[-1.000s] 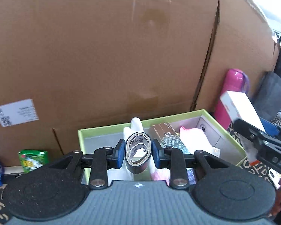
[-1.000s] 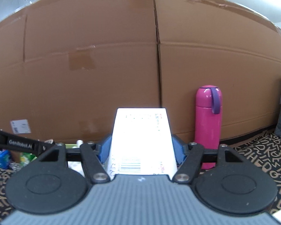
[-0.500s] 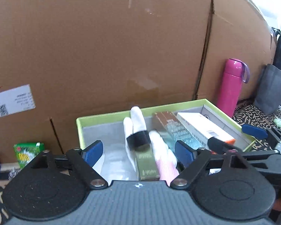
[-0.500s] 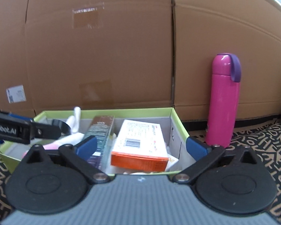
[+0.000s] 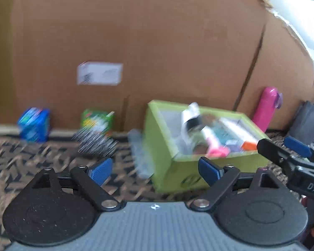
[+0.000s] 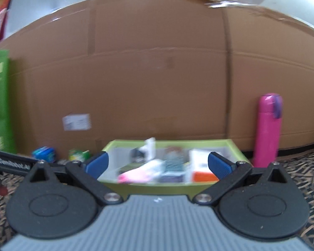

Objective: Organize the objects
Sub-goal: 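Grasp the blue square container with the left tool while the right tool grasps the steel wool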

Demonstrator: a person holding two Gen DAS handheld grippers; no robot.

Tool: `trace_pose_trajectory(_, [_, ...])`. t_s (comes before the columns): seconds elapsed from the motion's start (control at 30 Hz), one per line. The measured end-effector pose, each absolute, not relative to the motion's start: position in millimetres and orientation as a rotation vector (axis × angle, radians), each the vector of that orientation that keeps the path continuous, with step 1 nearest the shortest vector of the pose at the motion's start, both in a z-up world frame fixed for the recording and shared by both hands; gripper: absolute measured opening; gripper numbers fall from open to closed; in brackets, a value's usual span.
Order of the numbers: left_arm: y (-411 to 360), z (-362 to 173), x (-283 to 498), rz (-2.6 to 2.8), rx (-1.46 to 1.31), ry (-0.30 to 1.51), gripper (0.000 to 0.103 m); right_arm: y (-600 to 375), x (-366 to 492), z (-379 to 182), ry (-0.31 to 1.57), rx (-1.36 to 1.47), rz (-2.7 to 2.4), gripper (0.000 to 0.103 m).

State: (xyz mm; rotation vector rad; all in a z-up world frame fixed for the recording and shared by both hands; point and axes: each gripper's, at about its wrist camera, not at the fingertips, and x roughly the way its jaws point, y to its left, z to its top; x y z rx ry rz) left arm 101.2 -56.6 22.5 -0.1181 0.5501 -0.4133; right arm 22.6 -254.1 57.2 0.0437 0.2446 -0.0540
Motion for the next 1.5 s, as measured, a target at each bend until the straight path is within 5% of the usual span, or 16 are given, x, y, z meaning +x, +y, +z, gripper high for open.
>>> trace_pose_trajectory(0.37, [31.3, -16.1, 88.7, -0.21, -0.164, 0.616, 0.092, -153.9, 42.5, 23.5, 0.402, -0.036, 0.183, 0.103])
trace_pose_trajectory(0.57, [64.7, -9.0, 101.1, -0.157, -0.175, 0.568, 0.092, -107.5, 70.0, 20.5, 0.42, -0.122, 0.257, 0.086])
trace_pose_trajectory(1.03, [78.6, -13.4, 215.0, -0.047, -0.164, 0.568, 0.092, -69.4, 170.0, -5.2, 0.487, -0.167, 0.179, 0.099])
trace_pose_trajectory(1.37, [59.8, -30.7, 275.4, -0.021, -0.09, 0.579, 0.092, -78.4, 215.5, -23.2, 0.574, -0.156, 0.162, 0.095])
trace_pose_trajectory(1.47, [62.9, -34.7, 278.9, -0.055, -0.091, 0.597, 0.063, -84.9, 215.7, -23.5, 0.578, -0.126, 0.155, 0.081])
trace_pose_trajectory(1.5, [64.0, -35.5, 278.2, -0.064, -0.098, 0.61, 0.063, -86.6, 216.1, -23.6, 0.581, -0.118, 0.156, 0.068])
